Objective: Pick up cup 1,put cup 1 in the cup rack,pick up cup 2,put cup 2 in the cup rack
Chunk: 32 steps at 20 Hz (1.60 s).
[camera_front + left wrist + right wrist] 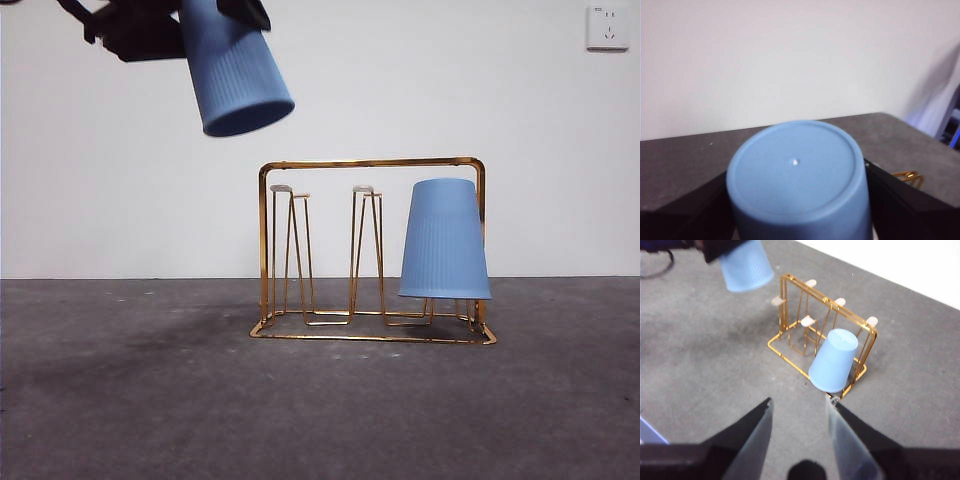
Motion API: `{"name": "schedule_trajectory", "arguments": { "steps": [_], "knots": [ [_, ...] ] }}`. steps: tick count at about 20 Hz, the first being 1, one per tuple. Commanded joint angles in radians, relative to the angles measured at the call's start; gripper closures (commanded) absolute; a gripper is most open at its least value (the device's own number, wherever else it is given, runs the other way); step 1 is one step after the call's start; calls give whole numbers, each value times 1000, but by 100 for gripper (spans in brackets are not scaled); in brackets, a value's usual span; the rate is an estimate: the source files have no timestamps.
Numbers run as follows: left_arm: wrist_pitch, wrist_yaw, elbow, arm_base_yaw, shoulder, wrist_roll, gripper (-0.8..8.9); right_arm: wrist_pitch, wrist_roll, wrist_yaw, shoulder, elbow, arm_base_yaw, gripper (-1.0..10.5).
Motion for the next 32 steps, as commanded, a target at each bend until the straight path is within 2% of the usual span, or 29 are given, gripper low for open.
{"name": "schedule_trajectory", "arguments": {
  "steps": [1,7,26,32],
  "knots": [
    [21,-11,29,-3,51,36,820,10,21,3,0,-8,0,761],
    [8,-52,111,-11,180,94,820,4,45,3,0,-8,1,761],
    [8,-63,116,-34,419,93,820,4,45,3,0,-10,1,762],
    [-114,-61,116,-37,451,74,811,3,44,3,0,-10,1,762]
  ]
}}
